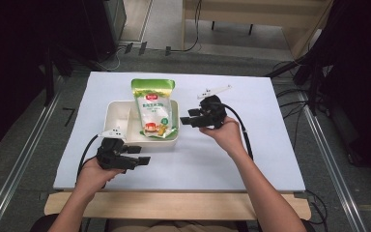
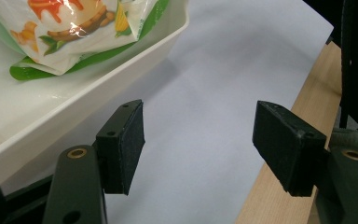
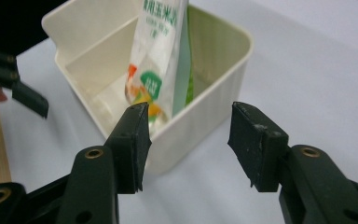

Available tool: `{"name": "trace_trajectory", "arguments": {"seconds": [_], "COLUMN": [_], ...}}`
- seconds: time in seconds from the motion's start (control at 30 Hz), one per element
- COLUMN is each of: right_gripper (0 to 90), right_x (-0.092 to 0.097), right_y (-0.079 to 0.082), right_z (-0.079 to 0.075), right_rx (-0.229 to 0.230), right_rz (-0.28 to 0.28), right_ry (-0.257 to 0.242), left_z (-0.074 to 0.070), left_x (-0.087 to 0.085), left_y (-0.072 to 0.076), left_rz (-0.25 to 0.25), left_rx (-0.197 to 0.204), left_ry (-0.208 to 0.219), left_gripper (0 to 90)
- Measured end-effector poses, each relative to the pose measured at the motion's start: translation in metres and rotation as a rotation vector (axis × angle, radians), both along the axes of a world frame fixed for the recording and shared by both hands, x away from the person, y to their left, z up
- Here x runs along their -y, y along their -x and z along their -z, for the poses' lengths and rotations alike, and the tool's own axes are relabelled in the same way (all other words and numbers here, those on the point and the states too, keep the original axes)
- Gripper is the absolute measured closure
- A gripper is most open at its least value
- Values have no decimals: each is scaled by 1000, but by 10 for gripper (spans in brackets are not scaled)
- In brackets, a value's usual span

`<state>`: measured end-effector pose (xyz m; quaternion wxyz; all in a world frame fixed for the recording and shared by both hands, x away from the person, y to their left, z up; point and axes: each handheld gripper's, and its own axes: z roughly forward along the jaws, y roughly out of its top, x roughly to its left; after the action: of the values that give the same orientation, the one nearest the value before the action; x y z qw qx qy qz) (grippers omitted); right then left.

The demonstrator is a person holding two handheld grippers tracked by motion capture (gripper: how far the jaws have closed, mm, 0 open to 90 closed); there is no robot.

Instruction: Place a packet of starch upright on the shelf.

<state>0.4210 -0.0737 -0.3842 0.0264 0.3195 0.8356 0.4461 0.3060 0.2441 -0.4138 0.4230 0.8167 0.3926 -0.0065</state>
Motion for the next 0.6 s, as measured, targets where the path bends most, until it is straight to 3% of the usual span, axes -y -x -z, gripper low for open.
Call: {"name": "trace_trajectory", "arguments": {"seconds": [0.3,0.37,0.47,0.6], "right_gripper": [469,449,422,386], "right_x": [23,25,27,25], "right_y": [32,37,43,48], "right_z": [20,23,30,37], "right_rx": [13,12,46,46], "right_rz": [-3,-5,-15,-7], "right_ry": [8,9,23,56], "left_z": [0,0,-1,-1], "left_x": [2,3,2,1], "left_y": [-2,-1,-1,-2], "left_rz": [8,8,2,-6], "left_rx": [2,10,4,10], "left_ry": [-12,-13,-12,-9], "left_gripper": [343,341,330,321]}}
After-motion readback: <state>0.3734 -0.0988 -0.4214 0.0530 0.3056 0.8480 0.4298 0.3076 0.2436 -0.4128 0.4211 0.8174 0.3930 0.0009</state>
